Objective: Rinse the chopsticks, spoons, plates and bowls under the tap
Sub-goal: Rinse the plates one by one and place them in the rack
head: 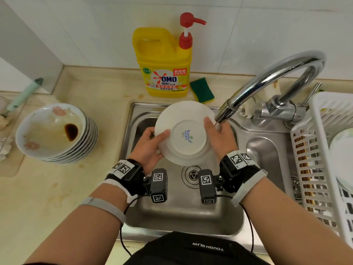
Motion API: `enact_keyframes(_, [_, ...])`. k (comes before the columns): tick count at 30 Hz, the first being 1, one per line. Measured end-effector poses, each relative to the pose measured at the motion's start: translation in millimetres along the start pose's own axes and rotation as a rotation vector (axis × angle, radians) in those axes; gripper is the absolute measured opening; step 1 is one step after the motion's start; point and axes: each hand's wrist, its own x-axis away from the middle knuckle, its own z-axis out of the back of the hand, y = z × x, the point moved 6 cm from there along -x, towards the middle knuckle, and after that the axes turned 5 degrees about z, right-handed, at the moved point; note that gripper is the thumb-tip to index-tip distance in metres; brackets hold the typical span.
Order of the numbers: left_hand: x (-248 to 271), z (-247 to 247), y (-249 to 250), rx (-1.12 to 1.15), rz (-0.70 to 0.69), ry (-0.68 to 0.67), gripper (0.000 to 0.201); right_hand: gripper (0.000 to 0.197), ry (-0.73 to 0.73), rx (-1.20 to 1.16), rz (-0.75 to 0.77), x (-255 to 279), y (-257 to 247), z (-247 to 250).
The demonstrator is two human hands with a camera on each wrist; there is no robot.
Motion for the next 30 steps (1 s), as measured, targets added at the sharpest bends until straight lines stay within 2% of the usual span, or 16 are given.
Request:
enact_keyframes(2, [-1, -1, -1, -0.028, 0.005, 0.006, 0.055, 0.045, 0.007, 0.06, 0.031, -2, -2, 2])
enact_keyframes(5, [-3, -3, -7, -0.046, 0.018, -0.011, 0.052, 0.047, 0.027, 0.12, 0.059, -3, -4, 7])
enact_keyframes(9, [-5, -6, -10, 0.013, -0.039, 0.001, 0.025, 0.048, -0.02, 0.074, 0.003, -5, 9, 7])
enact_keyframes(11, [-5, -9, -12, 0.01, -0.049, 0.002, 0.021, 0.053, -0.068, 0.042, -0.039, -7, 14, 6])
enact_keyframes(12, [-5, -11, -13, 0.015, -0.041, -0.003, 0.022, 0.051, -0.08, 0.04, -0.045, -7, 13, 8])
enact_keyframes(16, [-8, -16, -18, 0.034, 0.006, -0.003, 0.024, 0.021, -0.083, 0.074, 0.019, -10, 7, 18])
enact_keyframes(19, [-10, -20, -20, -0.008, 0.047, 0.008, 0.024, 0.014, -0.023, 0.095, 0.044, -10, 7, 30])
enact_keyframes(22, [-11, -28, -23, -0.054, 0.088, -0.021, 0.027, 0.028, 0.067, 0.061, 0.039, -8, 10, 44])
enact_keyframes(28, [-9, -54, -33, -0.06, 0.151, -0.1, 0.036, 0.039, 0.19, 0.011, -0.007, -1, 17, 70])
enact_keyframes(30, [-9, -60, -34, -0.07, 0.165, -0.119, 0.037, 0.036, 0.206, -0.021, -0.024, 1, 18, 76])
